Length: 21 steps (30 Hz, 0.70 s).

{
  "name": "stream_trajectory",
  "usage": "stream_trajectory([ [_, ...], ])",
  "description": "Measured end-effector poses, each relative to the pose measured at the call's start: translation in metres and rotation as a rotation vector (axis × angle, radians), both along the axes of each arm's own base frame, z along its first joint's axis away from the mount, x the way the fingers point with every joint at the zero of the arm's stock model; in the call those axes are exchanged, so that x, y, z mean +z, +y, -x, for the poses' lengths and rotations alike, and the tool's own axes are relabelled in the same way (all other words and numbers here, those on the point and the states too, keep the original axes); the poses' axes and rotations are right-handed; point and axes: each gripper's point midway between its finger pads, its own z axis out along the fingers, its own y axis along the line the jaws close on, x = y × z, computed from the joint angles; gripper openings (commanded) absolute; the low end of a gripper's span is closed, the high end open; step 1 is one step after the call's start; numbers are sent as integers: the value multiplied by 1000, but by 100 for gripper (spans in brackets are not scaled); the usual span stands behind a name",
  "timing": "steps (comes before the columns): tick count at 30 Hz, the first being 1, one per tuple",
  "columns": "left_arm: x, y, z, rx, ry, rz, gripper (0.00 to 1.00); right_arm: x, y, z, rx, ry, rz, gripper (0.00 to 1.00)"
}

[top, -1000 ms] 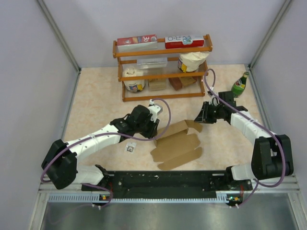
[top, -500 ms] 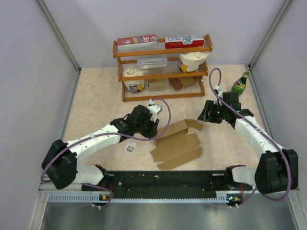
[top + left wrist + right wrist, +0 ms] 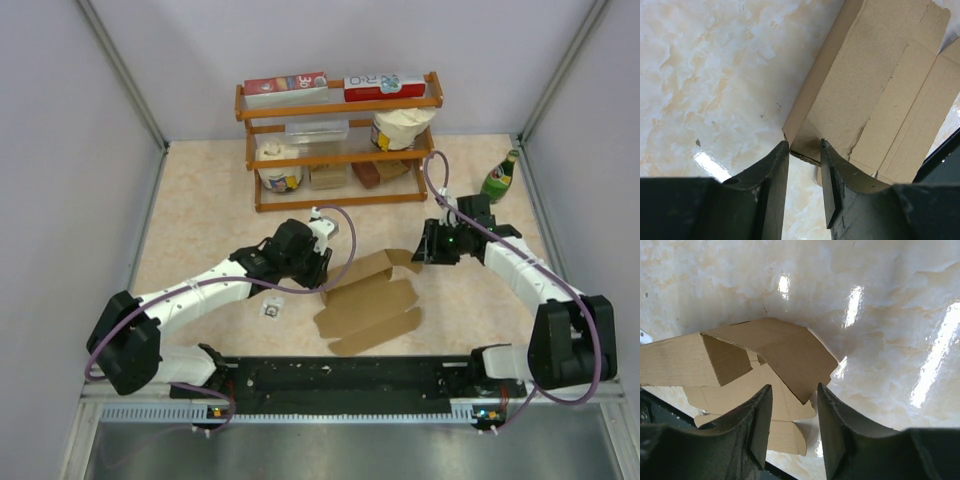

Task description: Fold the paper box

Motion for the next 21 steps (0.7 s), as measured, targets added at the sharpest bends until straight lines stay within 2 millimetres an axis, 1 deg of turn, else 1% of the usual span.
stream_trajectory([
  [5, -1, 0, 0, -1, 3, -1, 37, -10, 0, 2, 15, 28, 15, 26],
  [8, -1, -1, 0, -1, 3, 0, 37, -12, 1, 2, 25, 32, 20, 21],
  [17, -1, -3, -2, 2, 1, 9, 37, -10, 8, 5, 60, 24, 14, 12],
  [21, -1, -4, -2, 0, 0, 12, 37, -7, 15, 8, 84, 22, -1, 10],
])
